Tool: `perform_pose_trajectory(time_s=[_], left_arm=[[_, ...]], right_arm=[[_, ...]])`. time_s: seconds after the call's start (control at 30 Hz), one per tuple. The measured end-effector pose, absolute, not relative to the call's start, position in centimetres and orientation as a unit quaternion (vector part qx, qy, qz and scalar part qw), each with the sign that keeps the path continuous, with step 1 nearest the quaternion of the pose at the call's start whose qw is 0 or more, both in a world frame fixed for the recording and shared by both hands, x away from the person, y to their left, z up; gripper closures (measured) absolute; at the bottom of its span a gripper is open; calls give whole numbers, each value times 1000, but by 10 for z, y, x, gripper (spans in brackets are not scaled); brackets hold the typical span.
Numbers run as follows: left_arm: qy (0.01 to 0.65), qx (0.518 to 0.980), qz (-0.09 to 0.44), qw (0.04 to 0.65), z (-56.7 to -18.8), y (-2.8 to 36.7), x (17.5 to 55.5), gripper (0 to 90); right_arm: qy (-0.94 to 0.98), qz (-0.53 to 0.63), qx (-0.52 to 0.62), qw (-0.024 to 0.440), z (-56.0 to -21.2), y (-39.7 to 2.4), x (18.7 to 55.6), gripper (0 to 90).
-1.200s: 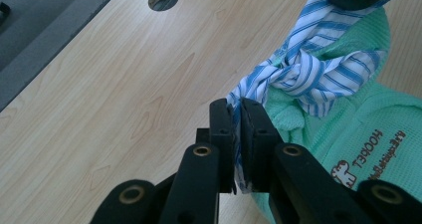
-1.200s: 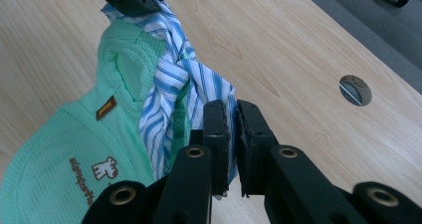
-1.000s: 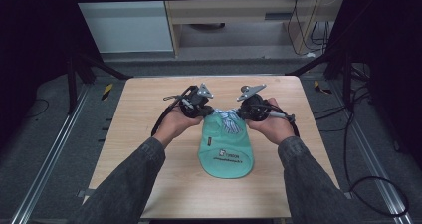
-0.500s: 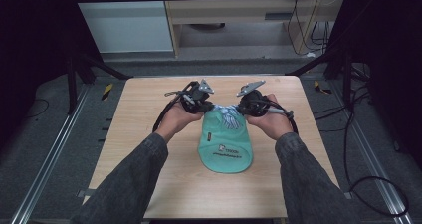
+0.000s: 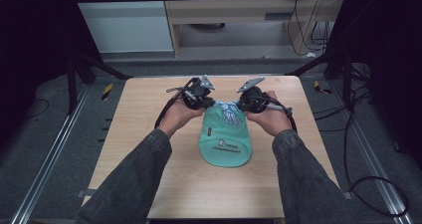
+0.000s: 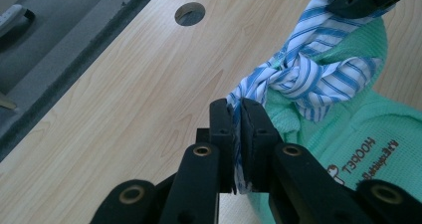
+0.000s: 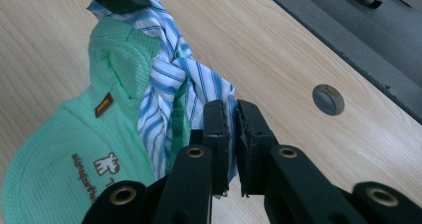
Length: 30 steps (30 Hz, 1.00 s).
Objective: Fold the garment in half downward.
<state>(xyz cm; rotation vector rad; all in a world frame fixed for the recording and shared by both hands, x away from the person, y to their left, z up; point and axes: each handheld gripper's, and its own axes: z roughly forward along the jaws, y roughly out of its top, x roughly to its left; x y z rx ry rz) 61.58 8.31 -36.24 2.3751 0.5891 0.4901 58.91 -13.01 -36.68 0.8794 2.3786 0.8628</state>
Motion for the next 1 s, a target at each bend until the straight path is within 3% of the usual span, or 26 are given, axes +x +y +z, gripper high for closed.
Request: perform_pose_trajectory(time_s=[0.5,0.8,1.0], left_arm=[[211,906,189,315,-374,85,600,849],[222,899,198,322,-362,82,614,849],[210,901,209,317,-369,77,603,848]], right_arm=[[869,314,302,233,-378,-131,573,842],[861,318,313,243,-370,-130,583,841],[862,314,312,246,-375,-133,580,840]])
